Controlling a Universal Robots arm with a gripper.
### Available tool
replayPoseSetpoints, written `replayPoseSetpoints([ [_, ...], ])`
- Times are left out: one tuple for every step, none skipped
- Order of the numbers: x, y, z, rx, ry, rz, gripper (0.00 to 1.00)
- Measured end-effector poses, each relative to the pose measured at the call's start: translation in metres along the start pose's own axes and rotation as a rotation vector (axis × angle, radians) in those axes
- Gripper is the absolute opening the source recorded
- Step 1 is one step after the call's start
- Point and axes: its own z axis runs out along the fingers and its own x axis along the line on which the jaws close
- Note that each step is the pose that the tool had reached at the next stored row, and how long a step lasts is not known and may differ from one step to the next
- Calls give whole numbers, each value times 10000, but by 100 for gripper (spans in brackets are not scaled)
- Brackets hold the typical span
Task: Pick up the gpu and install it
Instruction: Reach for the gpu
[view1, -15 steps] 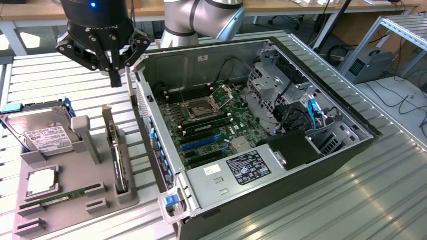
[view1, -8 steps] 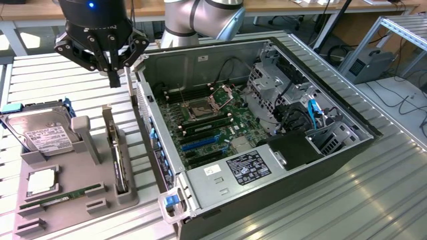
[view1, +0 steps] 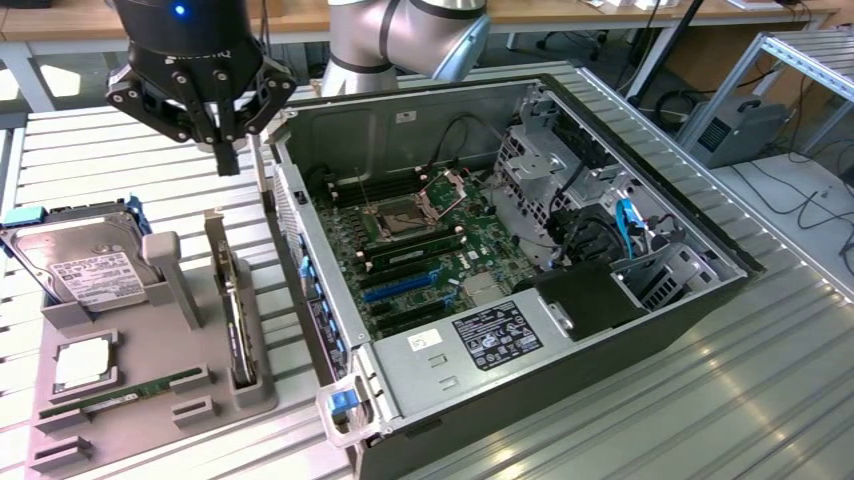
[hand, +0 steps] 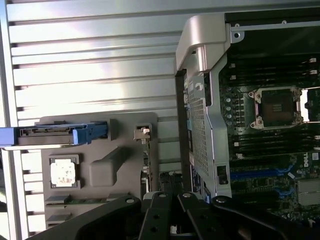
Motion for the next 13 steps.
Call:
replayPoseSetpoints([
  [2,0,0,-1,0,-1,11],
  [4,0,0,0,0,-1,11],
  [8,-1,0,0,0,-1,11],
  [10,-1,0,-1,0,0,11],
  [11,-1,0,0,0,0,11],
  [13,-1,0,0,0,-1,11],
  [15,-1,0,0,0,0,11],
  [17,-1,0,0,0,0,11],
  [20,-2,0,0,0,0,11],
  [23,-2,0,0,0,0,11],
  [26,-2,-1,0,0,0,11],
  [29,-2,0,-1,0,0,11],
  [31,-2,-1,0,0,-1,11],
])
